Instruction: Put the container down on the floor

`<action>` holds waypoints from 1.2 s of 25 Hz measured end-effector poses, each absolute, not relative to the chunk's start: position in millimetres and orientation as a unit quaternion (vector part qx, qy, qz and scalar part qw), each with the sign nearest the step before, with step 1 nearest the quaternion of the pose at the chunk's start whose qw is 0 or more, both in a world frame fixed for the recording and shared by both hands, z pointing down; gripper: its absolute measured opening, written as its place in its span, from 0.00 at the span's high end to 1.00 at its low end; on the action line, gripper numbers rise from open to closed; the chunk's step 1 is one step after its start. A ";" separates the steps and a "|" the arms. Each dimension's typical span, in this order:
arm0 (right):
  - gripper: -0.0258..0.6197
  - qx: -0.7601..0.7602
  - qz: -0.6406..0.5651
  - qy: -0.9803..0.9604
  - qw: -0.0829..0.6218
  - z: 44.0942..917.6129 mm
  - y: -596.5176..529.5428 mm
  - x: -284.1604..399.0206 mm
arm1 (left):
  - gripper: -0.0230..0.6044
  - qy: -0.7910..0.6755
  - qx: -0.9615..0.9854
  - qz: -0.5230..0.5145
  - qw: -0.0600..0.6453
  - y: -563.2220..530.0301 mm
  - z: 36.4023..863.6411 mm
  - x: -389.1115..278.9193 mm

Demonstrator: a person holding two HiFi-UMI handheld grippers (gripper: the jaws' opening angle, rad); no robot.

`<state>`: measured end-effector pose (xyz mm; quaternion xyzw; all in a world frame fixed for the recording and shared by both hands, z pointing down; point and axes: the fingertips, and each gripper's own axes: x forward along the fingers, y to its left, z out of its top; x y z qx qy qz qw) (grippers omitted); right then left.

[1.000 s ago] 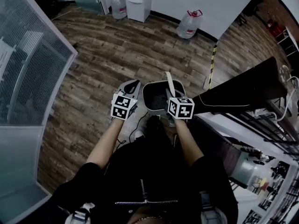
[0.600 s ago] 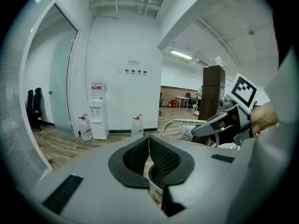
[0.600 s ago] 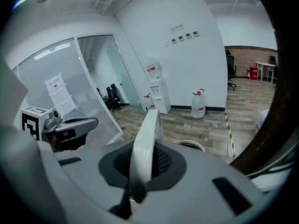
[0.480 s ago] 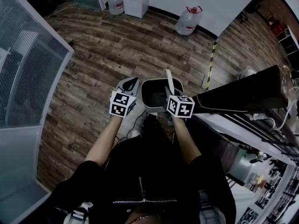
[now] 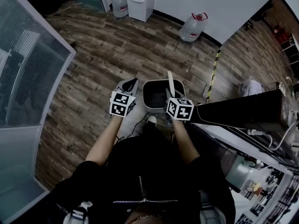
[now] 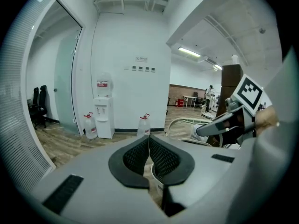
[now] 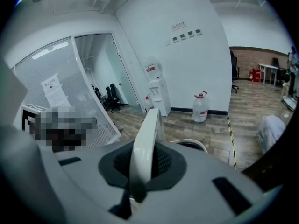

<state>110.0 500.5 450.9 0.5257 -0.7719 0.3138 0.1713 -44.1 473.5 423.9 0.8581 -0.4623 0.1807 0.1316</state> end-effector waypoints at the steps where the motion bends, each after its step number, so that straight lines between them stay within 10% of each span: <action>1: 0.92 0.523 0.313 -0.773 0.173 450.7 494.7 110.4 | 0.94 -0.465 0.857 0.180 0.133 468.4 423.8 -43.8; 30: 0.92 0.486 0.315 -0.797 0.174 446.5 420.9 128.7 | 0.94 -0.500 0.836 0.173 0.142 406.3 412.8 -29.4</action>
